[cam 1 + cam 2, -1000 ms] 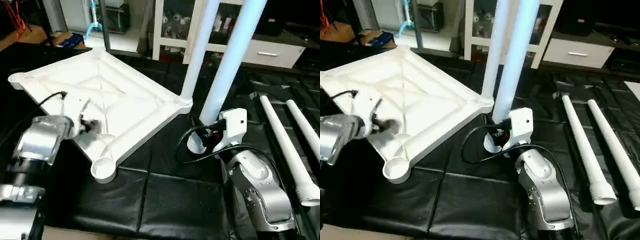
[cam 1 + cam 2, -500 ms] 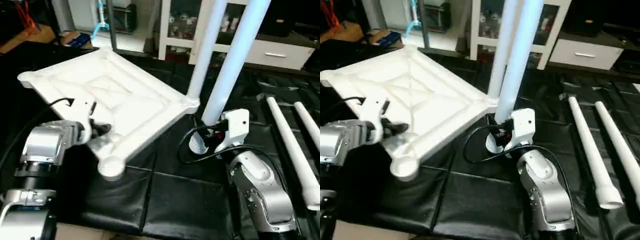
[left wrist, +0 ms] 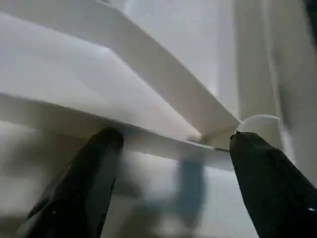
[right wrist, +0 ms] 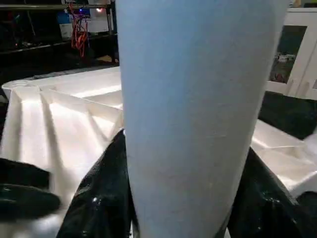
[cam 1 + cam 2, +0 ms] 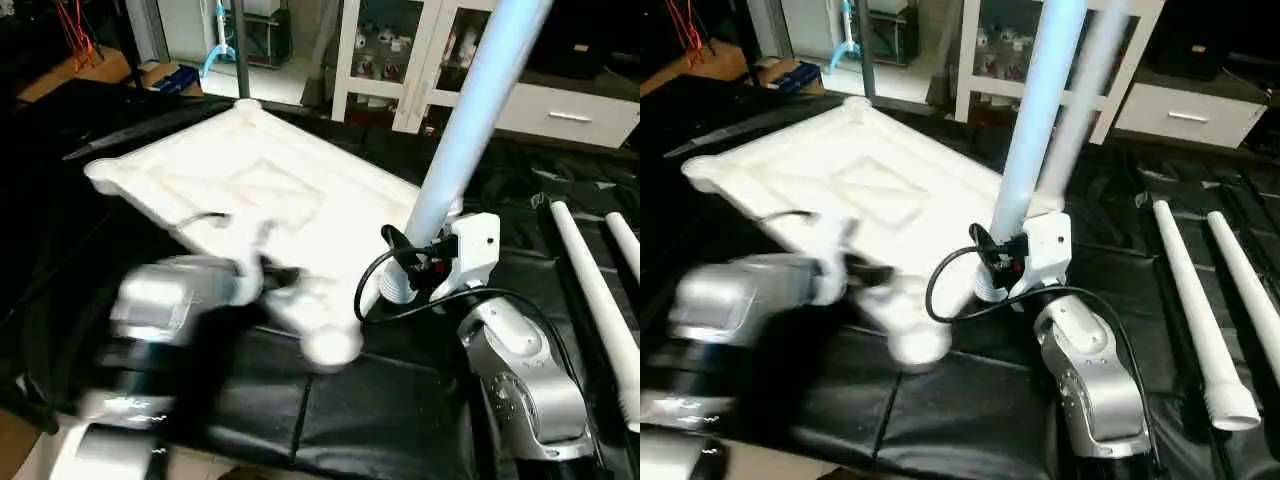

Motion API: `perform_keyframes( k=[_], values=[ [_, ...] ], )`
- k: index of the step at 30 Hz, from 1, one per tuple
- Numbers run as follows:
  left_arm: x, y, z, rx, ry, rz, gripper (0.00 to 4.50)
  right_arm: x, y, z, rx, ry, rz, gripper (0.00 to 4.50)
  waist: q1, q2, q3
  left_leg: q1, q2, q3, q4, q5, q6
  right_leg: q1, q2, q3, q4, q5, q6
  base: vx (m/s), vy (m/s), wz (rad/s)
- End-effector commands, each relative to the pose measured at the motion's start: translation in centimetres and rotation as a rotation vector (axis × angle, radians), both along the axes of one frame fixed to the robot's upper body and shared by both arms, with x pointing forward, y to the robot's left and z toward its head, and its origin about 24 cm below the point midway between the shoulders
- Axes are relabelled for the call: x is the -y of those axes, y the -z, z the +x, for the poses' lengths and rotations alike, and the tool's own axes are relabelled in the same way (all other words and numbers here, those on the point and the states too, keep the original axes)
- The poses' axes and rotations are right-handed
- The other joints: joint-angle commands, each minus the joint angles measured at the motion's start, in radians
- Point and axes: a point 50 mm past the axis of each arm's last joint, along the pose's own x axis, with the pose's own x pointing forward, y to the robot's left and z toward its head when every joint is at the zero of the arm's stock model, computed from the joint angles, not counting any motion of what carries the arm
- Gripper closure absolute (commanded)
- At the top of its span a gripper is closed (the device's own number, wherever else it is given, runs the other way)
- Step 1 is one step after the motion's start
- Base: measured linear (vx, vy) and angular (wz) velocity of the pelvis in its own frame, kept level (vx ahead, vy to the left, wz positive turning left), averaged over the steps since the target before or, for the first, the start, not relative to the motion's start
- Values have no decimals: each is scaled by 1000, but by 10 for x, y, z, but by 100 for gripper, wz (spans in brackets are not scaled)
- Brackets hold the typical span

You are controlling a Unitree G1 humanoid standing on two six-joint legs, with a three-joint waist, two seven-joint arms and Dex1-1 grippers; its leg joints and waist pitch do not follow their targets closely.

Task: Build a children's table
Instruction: Move to table, then rotate table base

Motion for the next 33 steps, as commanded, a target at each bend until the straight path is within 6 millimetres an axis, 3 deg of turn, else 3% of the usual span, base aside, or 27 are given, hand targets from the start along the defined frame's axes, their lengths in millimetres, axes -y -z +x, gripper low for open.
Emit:
perform_keyframes(
  k=[1, 3, 5, 8, 11, 13, 14, 17, 18, 20, 22, 24, 27, 28, 29, 30, 31, 33],
  values=[
    [11, -12, 9, 61, -6, -44, 76, 5, -9, 2, 41, 16, -11, 267, -8, 8, -63, 15, 68, -30, -91, -102, -11, 34, -87, 54, -72, 17, -206, 0, 0, 0],
    [14, -13, 11, 74, -10, -42, 76, 5, -9, 2, 42, 16, -11, 267, -8, 7, -65, 15, 67, -29, -87, -77, 4, 35, -88, 53, -70, 46, -210, 0, 0, 0],
    [17, -14, 17, 147, 0, 17, 76, 7, -11, 1, 48, 19, -10, 267, -10, 14, -67, 10, 65, -30, -84, -49, 20, 36, -86, 53, -69, 85, -213, 0, 0, 0],
    [8, -13, 19, 185, 2, 70, 76, 9, -14, 1, 56, 25, -3, 267, -14, 12, -70, 8, 67, -30, -82, -21, 38, 40, -85, 51, -61, 136, -223, 0, 0, 0],
    [-9, -17, 22, 264, -5, 133, 76, 13, -17, 0, 58, 35, 40, 267, -19, 16, -70, 11, 70, -30, -82, -35, 41, 38, -85, 51, -62, 122, -234, 0, 0, 0],
    [-15, -26, 23, 323, 8, 111, 76, 14, -19, -1, 60, 18, 71, 267, -23, 18, -71, 14, 71, -29, -81, -30, 40, 36, -83, 49, -58, 137, -242, 0, 0, 0],
    [-15, -31, 23, 356, 31, 86, 76, 14, -20, -1, 61, 11, 81, 267, -25, 14, -69, 13, 71, -28, -82, -31, 42, 35, -83, 49, -60, 136, -244, 0, 0, 0],
    [-7, -59, 17, 528, 174, -56, 59, 21, -24, 0, 63, -7, 109, 267, -19, 12, -70, 15, 74, -25, -80, -18, 52, 32, -87, 49, -57, 140, -262, 0, 0, 0],
    [-3, -68, 13, 579, 239, -117, 59, 25, -26, 1, 64, -12, 106, 267, -18, 7, -69, 15, 74, -24, -81, -19, 52, 33, -86, 48, -55, 135, -267, 0, 0, 0],
    [5, -76, 6, 623, 362, -184, 41, 31, -27, 3, 66, -20, 94, 267, -14, 4, -68, 14, 74, -21, -81, -17, 52, 32, -87, 48, -53, 130, -264, 0, 0, 0],
    [13, -74, 3, 635, 490, -151, 29, 35, -29, 4, 63, -44, 76, 267, -14, 2, -65, 13, 70, -18, -82, -31, 51, 30, -84, 49, -57, 88, -245, 0, 0, 0],
    [16, -70, 3, 632, 563, -111, 8, 37, -29, 4, 60, -68, 58, 267, -16, 9, -65, 13, 70, -17, -81, -46, 43, 30, -86, 51, -58, 68, -234, 0, 0, 0],
    [15, -51, 6, 623, 738, 89, 2, 39, -30, -2, 53, -132, 17, 267, -16, 9, -66, 11, 67, -21, -83, -59, 41, 32, -83, 52, -66, 48, -212, 0, 0, 0],
    [9, -39, 8, 599, 833, 205, 2, 40, -28, -7, 37, -168, 1, 267, -16, 22, -68, 15, 69, -24, -84, -63, 29, 31, -82, 51, -64, 50, -197, 0, 0, 0],
    [9, -39, 8, 599, 833, 205, 2, 40, -28, -7, 37, -168, 1, 267, -19, 18, -66, 14, 69, -23, -85, -72, 29, 30, -80, 50, -70, 47, -193, 0, 0, 0],
    [5, -33, 10, 581, 864, 266, 2, 40, -27, -10, 30, -184, -11, 267, -20, 14, -69, 13, 71, -24, -85, -69, 20, 35, -84, 50, -64, 69, -200, 0, 0, 0],
    [1, -27, 12, 554, 876, 305, 2, 41, -26, -12, 27, -192, -19, 267, -20, 24, -70, 13, 70, -26, -84, -69, 19, 33, -84, 50, -63, 76, -204, 0, 0, 0],
    [-5, -20, 14, 529, 902, 370, 2, 43, -25, -13, 18, -190, -19, 267, -24, 25, -71, 14, 72, -25, -85, -91, 9, 33, -87, 49, -61, 81, -226, 0, 0, 0]
  ],
)
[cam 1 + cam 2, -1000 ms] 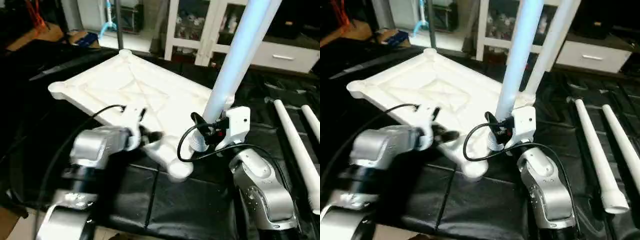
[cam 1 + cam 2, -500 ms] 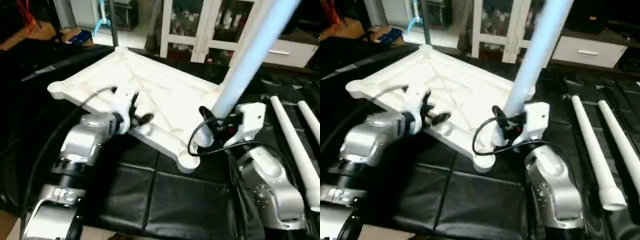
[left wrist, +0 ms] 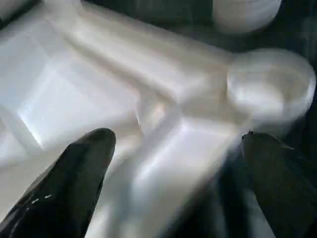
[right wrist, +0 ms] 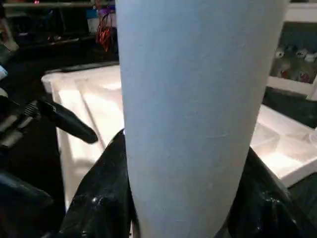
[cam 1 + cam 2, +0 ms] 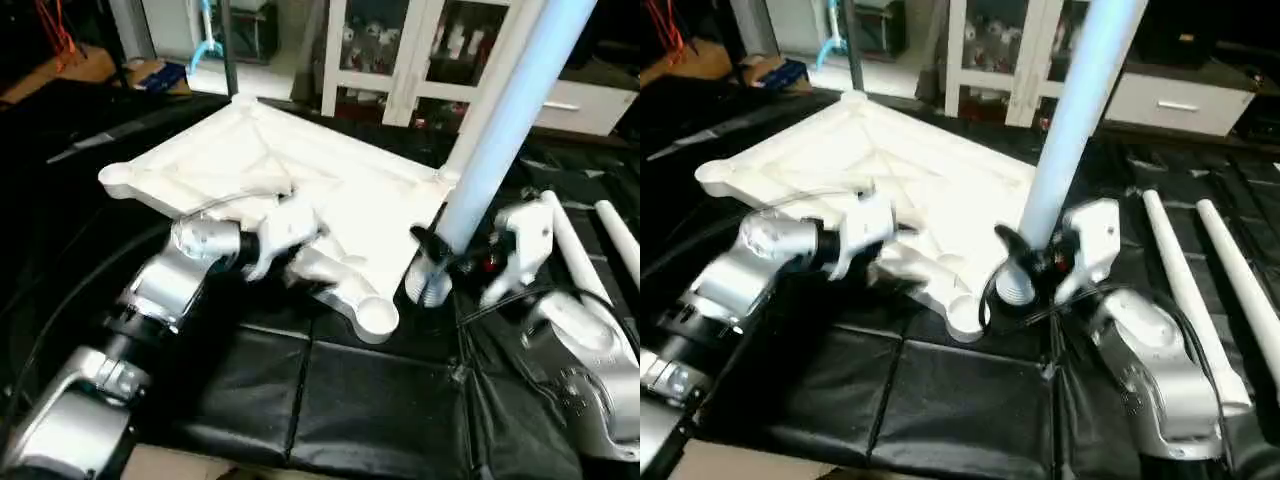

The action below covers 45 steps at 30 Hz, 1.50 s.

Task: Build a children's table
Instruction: Rotate table base

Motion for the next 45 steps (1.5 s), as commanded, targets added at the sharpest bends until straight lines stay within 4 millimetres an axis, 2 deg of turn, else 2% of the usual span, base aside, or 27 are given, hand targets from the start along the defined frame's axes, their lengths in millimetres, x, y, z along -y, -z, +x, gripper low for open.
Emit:
perform_keyframes(
  k=[1, 4, 5, 7, 9, 11, 15, 16, 18, 19, 20, 21, 28, 30, 33, 37, 45],
  values=[
    [-3, 2, 2, 17, 43, 91, 2, 1, -8, -3, 23, -16, 4, 267, 1, 14, -74, 27, 68, -27, -85, -109, 2, 45, -90, 51, -62, 69, -239, 0, 0, 0],
    [-13, 9, 3, -4, 51, 168, 2, 3, -6, -6, 13, -9, -3, 267, 1, 15, -73, 28, 70, -27, -85, -117, 0, 43, -91, 51, -61, 67, -256, 0, 0, 0],
    [-15, 10, 4, -10, 52, 174, 2, 4, -5, -7, 11, -7, -9, 267, -2, 22, -73, 30, 70, -26, -85, -128, -4, 42, -89, 50, -62, 74, -262, 0, 0, 0],
    [-15, 11, 6, -1, 43, 175, 2, 4, -5, -8, 10, -7, -10, 267, 1, 22, -74, 29, 70, -26, -85, -126, -3, 44, -91, 50, -59, 86, -274, 0, 0, 0],
    [-12, 11, 12, 13, 33, 148, 2, 4, -5, -8, 11, -5, -9, 267, 3, 23, -73, 31, 68, -23, -82, -133, 1, 40, -90, 51, -62, 76, -281, 0, 0, 0],
    [-9, 11, 15, 7, 30, 122, 30, 3, -5, -9, 11, -7, -12, 267, 8, 20, -74, 29, 68, -23, -82, -123, 5, 44, -92, 51, -62, 75, -284, 0, 0, 0],
    [-8, 12, 18, 14, 39, 141, 53, 1, -4, -9, 11, -16, -20, 267, 10, 21, -76, 28, 70, -24, -82, -120, 14, 45, -96, 51, -60, 87, -286, 0, 0, 0],
    [-8, 12, 19, 24, 36, 149, 75, 0, -4, -9, 11, -22, -28, 267, 10, 20, -76, 27, 70, -25, -81, -119, 18, 47, -96, 51, -60, 87, -285, 0, 0, 0],
    [-8, 12, 21, 33, 36, 154, 84, 0, -4, -9, 11, -28, -37, 267, 8, 20, -77, 27, 70, -25, -80, -111, 23, 47, -95, 50, -59, 100, -287, 0, 0, 0],
    [-6, 13, 21, 48, 56, 187, 92, -1, -4, -8, 12, -31, -38, 267, 8, 15, -78, 28, 72, -25, -80, -106, 29, 47, -96, 50, -58, 107, -290, 0, 0, 0],
    [-6, 13, 21, 53, 64, 198, 92, -1, -4, -8, 12, -32, -37, 267, 9, 16, -77, 27, 70, -25, -79, -104, 33, 47, -96, 50, -59, 104, -290, 0, 0, 0],
    [-4, 14, 22, 69, 82, 217, 118, -1, -4, -8, 13, -33, -36, 267, 10, 17, -77, 28, 70, -24, -79, -106, 35, 47, -97, 51, -60, 97, -288, 0, 0, 0],
    [-4, 18, 19, 41, 132, 242, 175, -2, -5, -8, 18, -38, -42, 267, 14, 19, -78, 29, 74, -25, -80, -107, 34, 46, -98, 49, -57, 102, -295, 0, 0, 0],
    [-2, 19, 19, 25, 135, 221, 204, -3, -4, -8, 17, -39, -41, 267, 15, 17, -78, 29, 73, -25, -79, -100, 37, 46, -99, 50, -56, 116, -301, 0, 0, 0],
    [-2, 21, 18, 10, 140, 214, 209, -4, -4, -8, 18, -43, -41, 267, 17, 16, -78, 29, 73, -24, -78, -98, 43, 46, -99, 50, -56, 118, -304, 0, 0, 0],
    [-2, 23, 18, 4, 148, 217, 250, -4, -4, -7, 19, -44, -43, 267, 21, 14, -78, 29, 73, -24, -78, -99, 46, 46, -100, 50, -57, 103, -300, 0, 0, 0],
    [-8, 30, 13, 13, 212, 332, 313, -6, -4, -6, 21, -54, -49, 267, 20, 11, -79, 26, 74, -25, -78, -79, 57, 48, -101, 49, -53, 121, -295, 0, 0, 0]
  ],
)
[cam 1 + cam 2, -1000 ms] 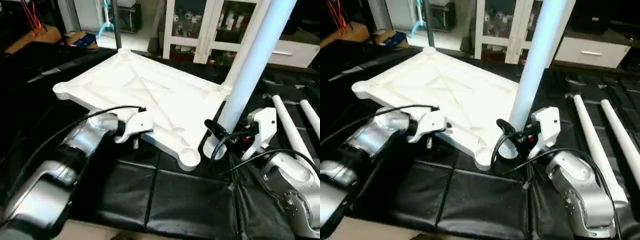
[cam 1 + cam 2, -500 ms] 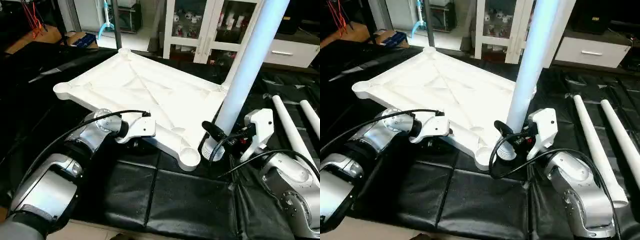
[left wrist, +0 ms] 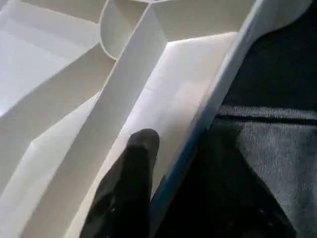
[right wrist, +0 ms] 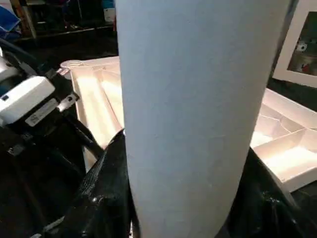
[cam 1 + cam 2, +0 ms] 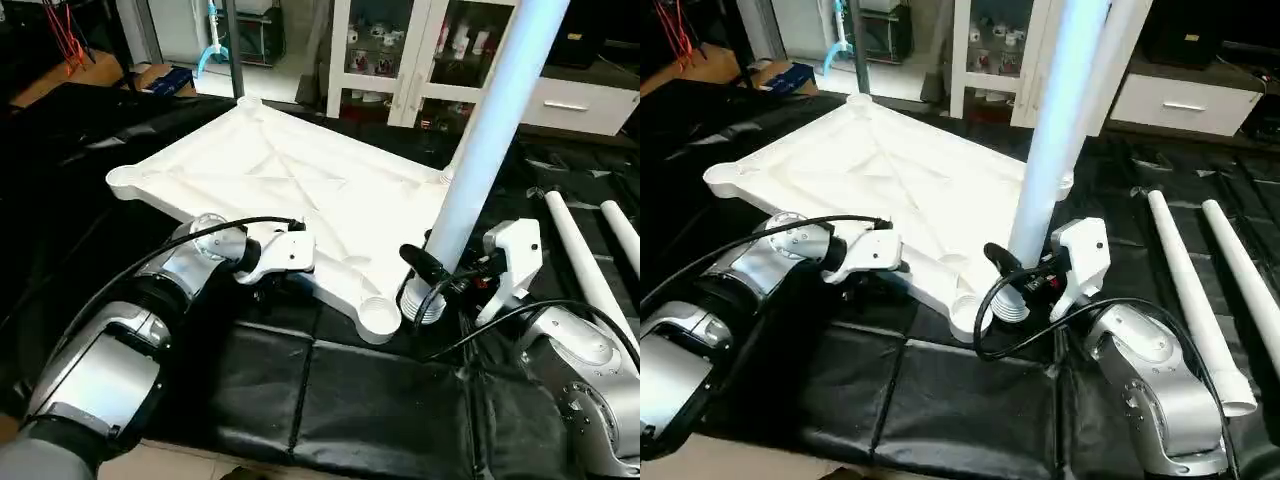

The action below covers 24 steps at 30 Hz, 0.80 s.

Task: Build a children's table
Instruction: Rotate table base

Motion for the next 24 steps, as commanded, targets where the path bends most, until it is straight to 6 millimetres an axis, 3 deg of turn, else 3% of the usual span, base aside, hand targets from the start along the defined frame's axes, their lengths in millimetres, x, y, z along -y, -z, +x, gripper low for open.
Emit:
perform_keyframes(
  k=[1, 16, 21, 24],
  values=[
    [-6, 13, -7, -42, 50, 105, 326, -1, -9, 2, 45, -14, -10, 267, 4, 0, -75, 25, 73, -28, -78, -85, 52, 48, -100, 50, -55, 116, -290, 0, 0, 0],
    [-21, 19, -15, -65, 132, 259, 400, -1, -10, 4, 57, -16, -12, 267, -12, 2, -70, 26, 73, -28, -84, -146, 22, 46, -100, 52, -65, 8, -276, 0, 0, 0],
    [-31, 24, -34, -283, 23, 140, 415, -1, -11, 4, 45, 3, 41, 267, -18, 2, -68, 24, 72, -25, -88, -150, 15, 50, -101, 51, -63, -22, -280, 0, 0, 0],
    [-39, 24, -39, -303, -38, 127, 423, -1, -9, 4, 27, 10, 60, 267, -22, 4, -64, 31, 71, -18, -88, -182, 10, 38, -96, 54, -75, -107, -269, 0, 0, 0]
  ],
)
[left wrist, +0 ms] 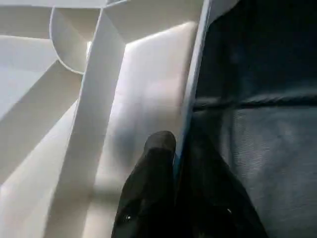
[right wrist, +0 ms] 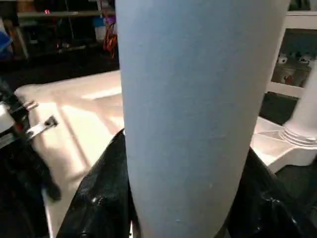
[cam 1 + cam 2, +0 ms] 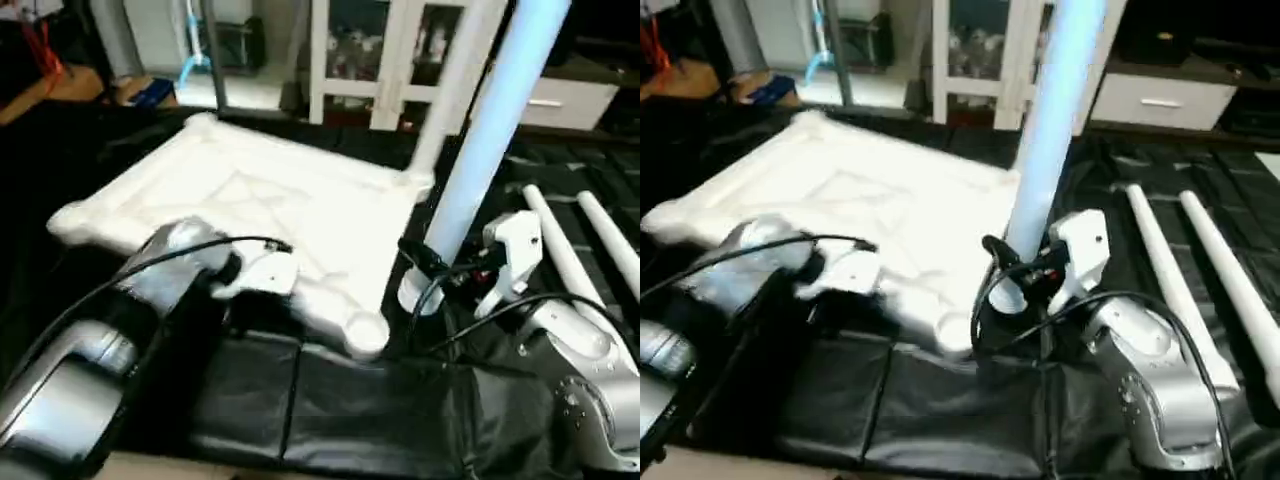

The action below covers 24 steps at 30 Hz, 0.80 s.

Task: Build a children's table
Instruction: Rotate table base

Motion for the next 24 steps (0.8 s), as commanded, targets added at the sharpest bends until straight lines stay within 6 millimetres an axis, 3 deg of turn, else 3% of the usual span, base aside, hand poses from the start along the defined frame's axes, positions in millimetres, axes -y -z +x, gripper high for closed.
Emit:
perform_keyframes(
  k=[1, 2, 3, 5, 7, 8, 9, 10, 11, 13, 14, 15, 16, 18, 21, 24],
  values=[
    [-21, 24, -14, -102, -103, 63, 427, 3, 1, 0, -17, 22, 27, 267, 8, -9, -57, 15, 66, -30, -79, -191, 7, 32, -96, 53, -78, -137, -258, 0, 0, 0],
    [-22, 24, -15, -92, -108, 51, 430, 2, 2, 0, -23, 21, 34, 267, 6, -9, -54, 10, 66, -31, -81, -193, 6, 33, -95, 52, -79, -151, -251, 0, 0, 0],
    [-22, 24, -16, -91, -109, 50, 434, 2, 2, 0, -24, 21, 35, 267, 2, -20, -53, 7, 65, -30, -83, -196, 5, 34, -92, 51, -81, -169, -242, 0, 0, 0],
    [-24, 26, -28, -89, -146, -8, 440, -3, 10, 0, -70, 20, 74, 267, -2, -12, -51, 11, 66, -33, -87, -224, -7, 28, -93, 52, -84, -221, -222, 0, 0, 0],
    [-24, 26, -35, -101, -156, -18, 445, -5, 13, 1, -94, 17, 90, 267, -12, -20, -52, 11, 66, -34, -90, -232, -10, 26, -91, 51, -86, -249, -213, 0, 0, 0],
    [-23, 26, -38, -101, -159, -23, 446, -6, 14, 2, -103, 13, 93, 267, -13, -18, -52, 12, 65, -33, -89, -231, -8, 24, -90, 51, -87, -251, -210, 0, 0, 0],
    [-23, 26, -38, -101, -159, -23, 447, -6, 14, 2, -103, 13, 93, 267, -14, -24, -52, 14, 65, -31, -89, -234, -9, 21, -89, 51, -89, -254, -209, 0, 0, 0],
    [-21, 27, -40, -97, -176, -42, 448, -8, 16, 2, -115, 8, 93, 267, -13, -21, -54, 15, 64, -28, -87, -222, -8, 21, -88, 53, -87, -237, -207, 0, 0, 0],
    [-16, 29, -40, -70, -233, -92, 448, -13, 21, 5, -142, -5, 88, 267, -13, -27, -52, 14, 63, -27, -87, -220, -4, 19, -86, 53, -89, -237, -206, 0, 0, 0],
    [-12, 31, -41, -55, -278, -111, 448, -17, 25, 7, -154, -26, 79, 267, -10, -28, -52, 19, 64, -25, -85, -231, -5, 15, -89, 54, -94, -267, -203, 0, 0, 0],
    [-11, 31, -43, -55, -298, -110, 448, -20, 27, 9, -160, -41, 70, 267, -11, -27, -51, 17, 64, -26, -85, -230, -6, 15, -89, 54, -92, -270, -204, 0, 0, 0],
    [-11, 31, -43, -55, -298, -110, 448, -20, 27, 9, -160, -41, 70, 267, -12, -33, -51, 15, 64, -26, -87, -231, -5, 16, -89, 53, -94, -275, -200, 0, 0, 0],
    [-11, 34, -47, -58, -288, -80, 448, -24, 29, 12, -163, -64, 61, 267, -12, -31, -50, 15, 64, -29, -88, -236, -7, 14, -88, 53, -94, -299, -186, 0, 0, 0],
    [-9, 35, -48, -47, -281, -83, 448, -26, 29, 15, -159, -71, 63, 267, -15, -29, -49, 15, 63, -30, -91, -264, -17, 10, -86, 53, -99, -325, -170, 0, 0, 0],
    [5, 28, -43, 37, -314, -164, 448, -31, 18, 25, -129, -97, 83, 267, -18, -36, -52, 19, 64, -32, -93, -301, -35, 7, -85, 53, -99, -334, -165, 0, 0, 0],
    [15, 23, -43, 75, -304, -230, 448, -31, 11, 28, -109, -111, 78, 267, -13, -38, -56, 16, 65, -29, -92, -261, -27, 10, -85, 55, -96, -267, -170, 0, 0, 0]
  ],
)
